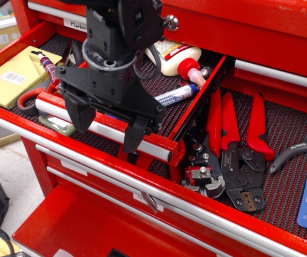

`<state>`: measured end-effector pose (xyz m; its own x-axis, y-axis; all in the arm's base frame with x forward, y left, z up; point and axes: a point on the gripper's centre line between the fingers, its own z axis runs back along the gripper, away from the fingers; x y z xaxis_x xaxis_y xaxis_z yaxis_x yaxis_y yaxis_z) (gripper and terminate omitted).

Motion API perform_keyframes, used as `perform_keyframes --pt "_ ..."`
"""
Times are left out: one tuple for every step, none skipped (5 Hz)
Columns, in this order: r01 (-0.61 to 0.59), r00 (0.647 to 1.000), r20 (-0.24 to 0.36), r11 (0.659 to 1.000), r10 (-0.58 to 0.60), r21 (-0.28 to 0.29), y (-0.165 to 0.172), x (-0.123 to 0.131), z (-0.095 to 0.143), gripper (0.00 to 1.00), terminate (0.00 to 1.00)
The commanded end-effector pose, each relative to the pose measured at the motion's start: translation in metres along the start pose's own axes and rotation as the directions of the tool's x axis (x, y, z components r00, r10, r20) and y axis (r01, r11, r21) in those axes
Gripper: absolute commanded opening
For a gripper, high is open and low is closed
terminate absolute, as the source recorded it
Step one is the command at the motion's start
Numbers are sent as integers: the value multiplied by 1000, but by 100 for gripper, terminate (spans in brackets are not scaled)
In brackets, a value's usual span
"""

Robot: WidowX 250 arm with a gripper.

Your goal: Pick up glue and put into drawer

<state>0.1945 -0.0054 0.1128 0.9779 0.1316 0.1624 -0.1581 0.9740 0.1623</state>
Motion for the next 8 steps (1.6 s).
perform_keyframes --pt "0 1000 0 1000 0 0 0 0 0 100 0" --pt "-143 988 -45 989 145 39 51 18 13 100 0" --pt "-216 968 -137 976 211 -24 105 42 24 100 0" --pt "-232 967 -137 965 215 -120 145 78 21 100 0" --pt "-232 967 -137 965 215 -120 145 78 21 100 0" --pt "-232 967 -137 965 215 -120 145 78 21 100 0" --pt "-363 930 -68 932 361 -22 152 106 -2 100 0" --pt "-408 913 8 913 408 9 155 127 -19 100 0"
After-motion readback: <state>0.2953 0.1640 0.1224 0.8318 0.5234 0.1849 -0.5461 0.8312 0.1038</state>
